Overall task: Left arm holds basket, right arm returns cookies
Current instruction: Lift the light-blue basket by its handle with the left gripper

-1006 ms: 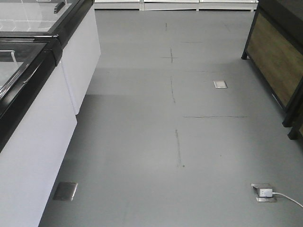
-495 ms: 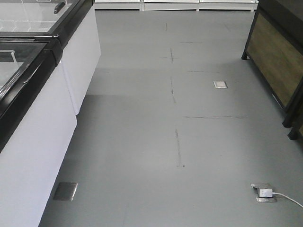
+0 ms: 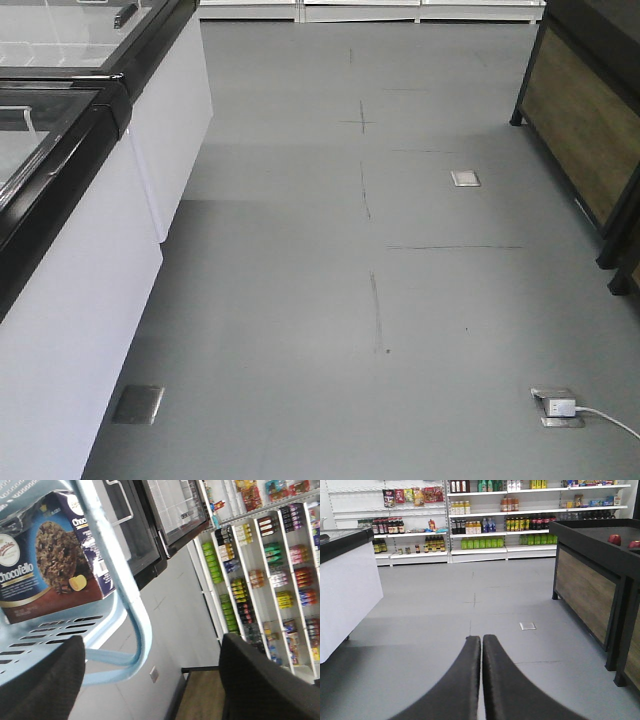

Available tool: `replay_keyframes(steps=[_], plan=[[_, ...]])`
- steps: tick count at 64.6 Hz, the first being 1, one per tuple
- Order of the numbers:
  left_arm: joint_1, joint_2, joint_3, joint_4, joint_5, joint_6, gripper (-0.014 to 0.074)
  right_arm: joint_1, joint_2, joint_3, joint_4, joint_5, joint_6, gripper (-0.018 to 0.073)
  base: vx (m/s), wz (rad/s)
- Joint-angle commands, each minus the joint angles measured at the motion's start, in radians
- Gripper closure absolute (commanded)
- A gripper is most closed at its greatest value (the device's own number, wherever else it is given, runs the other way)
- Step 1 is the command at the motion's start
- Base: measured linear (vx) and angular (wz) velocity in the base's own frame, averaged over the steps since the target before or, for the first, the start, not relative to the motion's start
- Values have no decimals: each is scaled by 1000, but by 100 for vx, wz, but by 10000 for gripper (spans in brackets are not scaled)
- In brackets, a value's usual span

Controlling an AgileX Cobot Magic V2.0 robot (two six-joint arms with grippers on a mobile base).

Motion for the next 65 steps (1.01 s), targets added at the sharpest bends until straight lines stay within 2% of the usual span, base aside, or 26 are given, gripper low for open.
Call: replay_keyframes(steps=[1, 11, 27, 37, 43, 55, 65], plan=[[1, 12, -30, -129, -35, 45, 60, -6, -12, 4, -3, -72, 2, 567, 0, 0], [1, 67, -30, -217, -56, 122, 62, -6, -12, 4, -3, -72, 2, 567, 0, 0], [1, 159, -30, -434, -60, 230, 62, -6, -12, 4, -3, -72, 2, 567, 0, 0], [1, 205, -30, -515, -62, 252, 63, -6, -12, 4, -3, -72, 2, 567, 0, 0], [0, 234, -37, -567, -50, 297, 64, -6, -12, 4, -3, -72, 2, 567, 0, 0], [-19, 296, -95, -590, 8, 319, 101, -6, -12, 4, -3, -72, 2, 567, 0, 0], [-38, 318, -141, -590, 25, 340, 176, -6, -12, 4, -3, -72, 2, 567, 0, 0]])
